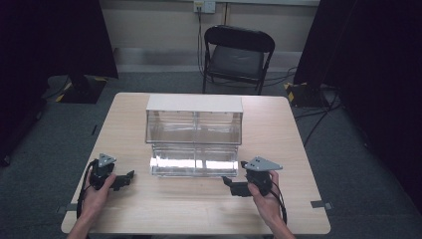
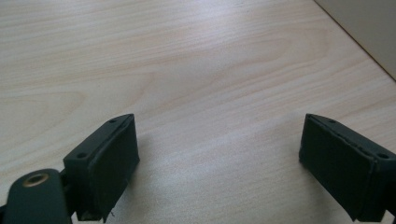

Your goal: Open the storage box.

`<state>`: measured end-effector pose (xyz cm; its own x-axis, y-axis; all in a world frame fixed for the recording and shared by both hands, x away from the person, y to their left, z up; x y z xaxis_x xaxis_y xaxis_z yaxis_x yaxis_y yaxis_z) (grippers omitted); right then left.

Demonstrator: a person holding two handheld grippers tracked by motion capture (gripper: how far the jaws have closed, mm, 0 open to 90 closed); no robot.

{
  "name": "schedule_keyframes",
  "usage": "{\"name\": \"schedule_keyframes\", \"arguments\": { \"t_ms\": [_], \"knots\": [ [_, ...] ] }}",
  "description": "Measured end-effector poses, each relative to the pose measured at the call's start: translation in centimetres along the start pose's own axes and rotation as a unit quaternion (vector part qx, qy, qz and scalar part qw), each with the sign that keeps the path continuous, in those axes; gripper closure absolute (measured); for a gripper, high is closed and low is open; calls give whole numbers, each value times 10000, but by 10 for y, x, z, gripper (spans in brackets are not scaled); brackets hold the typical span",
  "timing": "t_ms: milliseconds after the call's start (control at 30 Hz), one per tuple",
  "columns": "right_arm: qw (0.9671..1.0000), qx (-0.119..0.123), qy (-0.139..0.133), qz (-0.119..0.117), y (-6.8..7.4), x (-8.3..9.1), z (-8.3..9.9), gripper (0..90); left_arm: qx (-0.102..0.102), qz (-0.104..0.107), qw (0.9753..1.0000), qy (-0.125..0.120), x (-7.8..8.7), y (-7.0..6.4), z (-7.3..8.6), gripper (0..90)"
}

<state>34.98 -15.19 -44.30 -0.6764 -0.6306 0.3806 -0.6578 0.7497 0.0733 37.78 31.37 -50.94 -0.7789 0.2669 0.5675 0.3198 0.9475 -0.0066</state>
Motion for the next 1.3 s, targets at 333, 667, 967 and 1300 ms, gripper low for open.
{"name": "schedule_keyframes", "arguments": {
  "t_ms": [333, 667, 967, 1300],
  "knots": [
    [10000, -3, -64, -10, 1, 2, -3, 134, -14, 6, 10000, 3, 0, 0, 0, 111],
    [10000, -1, -25, -26, 2, 0, -4, 134, -16, 8, 10000, 10, 0, 0, 0, 105],
    [10000, -20, -76, -61, 3, 2, -8, 133, -14, 9, 10000, 10, 0, 0, 0, 105],
    [9999, -46, -119, -79, 4, 3, -13, 134, -15, 8, 10000, 10, 0, 0, 0, 105]
  ]
}}
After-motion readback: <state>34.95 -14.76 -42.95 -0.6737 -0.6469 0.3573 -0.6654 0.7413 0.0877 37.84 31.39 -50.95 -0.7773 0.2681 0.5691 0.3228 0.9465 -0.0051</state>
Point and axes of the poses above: each handheld gripper's, and its own axes: x roughly backward along the jaws, z roughly out of its underside, y roughly to its left, the point moved 1 cm from there along -x, roughly forward along the jaws, and after that the axes turned 8 degrees about -y, right-handed, at the moved point
